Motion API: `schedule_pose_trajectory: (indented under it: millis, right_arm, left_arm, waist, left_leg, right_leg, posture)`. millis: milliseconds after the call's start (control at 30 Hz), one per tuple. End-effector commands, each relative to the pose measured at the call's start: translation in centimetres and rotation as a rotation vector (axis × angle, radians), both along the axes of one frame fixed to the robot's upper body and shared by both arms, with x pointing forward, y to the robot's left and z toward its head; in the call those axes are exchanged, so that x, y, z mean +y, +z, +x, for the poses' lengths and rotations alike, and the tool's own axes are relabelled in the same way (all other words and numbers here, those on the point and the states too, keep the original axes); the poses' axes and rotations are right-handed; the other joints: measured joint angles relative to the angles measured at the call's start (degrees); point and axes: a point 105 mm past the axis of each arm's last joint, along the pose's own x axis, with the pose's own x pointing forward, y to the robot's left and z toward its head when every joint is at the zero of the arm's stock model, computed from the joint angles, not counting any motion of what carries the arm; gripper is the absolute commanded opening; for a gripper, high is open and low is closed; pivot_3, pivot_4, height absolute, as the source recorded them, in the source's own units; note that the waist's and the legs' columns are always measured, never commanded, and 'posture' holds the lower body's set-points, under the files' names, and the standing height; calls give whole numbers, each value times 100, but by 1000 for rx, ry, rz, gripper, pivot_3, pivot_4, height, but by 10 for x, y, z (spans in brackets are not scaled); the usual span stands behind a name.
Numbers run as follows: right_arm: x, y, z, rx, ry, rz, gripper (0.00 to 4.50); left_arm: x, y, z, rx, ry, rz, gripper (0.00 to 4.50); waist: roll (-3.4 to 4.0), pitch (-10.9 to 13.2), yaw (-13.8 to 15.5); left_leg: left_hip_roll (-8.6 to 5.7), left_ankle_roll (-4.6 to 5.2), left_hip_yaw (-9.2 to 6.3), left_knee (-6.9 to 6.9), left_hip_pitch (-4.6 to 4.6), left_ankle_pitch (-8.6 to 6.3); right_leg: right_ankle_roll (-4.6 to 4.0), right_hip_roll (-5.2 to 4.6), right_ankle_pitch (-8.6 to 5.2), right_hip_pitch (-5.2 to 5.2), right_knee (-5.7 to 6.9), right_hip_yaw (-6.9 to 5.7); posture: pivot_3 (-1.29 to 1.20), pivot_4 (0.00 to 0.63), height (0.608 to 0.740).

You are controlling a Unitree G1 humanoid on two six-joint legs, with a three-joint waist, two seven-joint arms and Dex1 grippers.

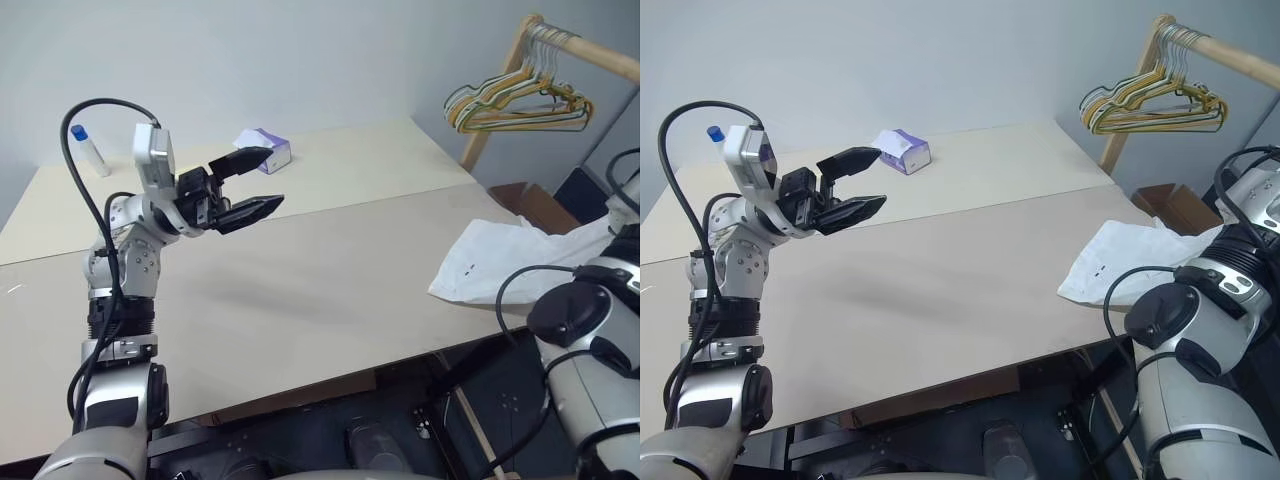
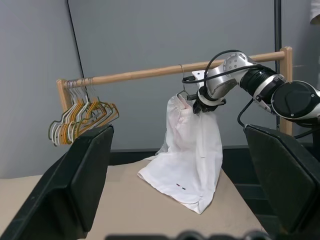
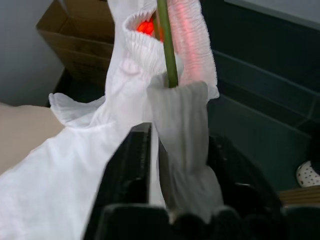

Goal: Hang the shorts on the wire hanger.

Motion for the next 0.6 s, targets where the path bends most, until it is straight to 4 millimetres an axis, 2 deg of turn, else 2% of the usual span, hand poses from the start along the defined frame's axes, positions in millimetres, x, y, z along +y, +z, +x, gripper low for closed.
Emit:
schedule_pose_trajectory:
  millis: [33, 167, 400, 600]
  right_arm:
    - [-6, 27, -6, -49, -48, -110, 3065]
    - [-3, 34, -7, -41, -55, -186, 4462]
    - [8, 50, -8, -36, -57, -348, 4486]
    - [34, 104, -17, -154, -104, -749, 4486]
  left_arm:
    - [-1, 11, -4, -49, -13, -3, 4500]
    - [-1, 10, -4, -48, -11, -3, 4500]
    - [0, 11, -3, -46, -8, -5, 4500]
    - [2, 10, -2, -39, 0, -5, 4500]
  waist:
    - [1, 1, -10]
    - [2, 1, -4]
    - [3, 2, -3]
    - [7, 5, -3]
  left_leg:
    - [0, 0, 1, 0, 0, 0]
    - [0, 0, 0, -2, 1, 0]
    - [0, 0, 0, -2, 1, 0]
    - [0, 0, -1, -2, 0, 0]
  right_leg:
    - [0, 0, 0, 0, 0, 1]
    - [1, 0, -1, -1, 0, 1]
    - [1, 0, -1, 0, 0, 1]
    - [4, 0, -2, -2, 0, 2]
  posture:
    - [-208, 0, 740]
    - [-207, 0, 740]
    - [-207, 0, 740]
    - [-203, 0, 740]
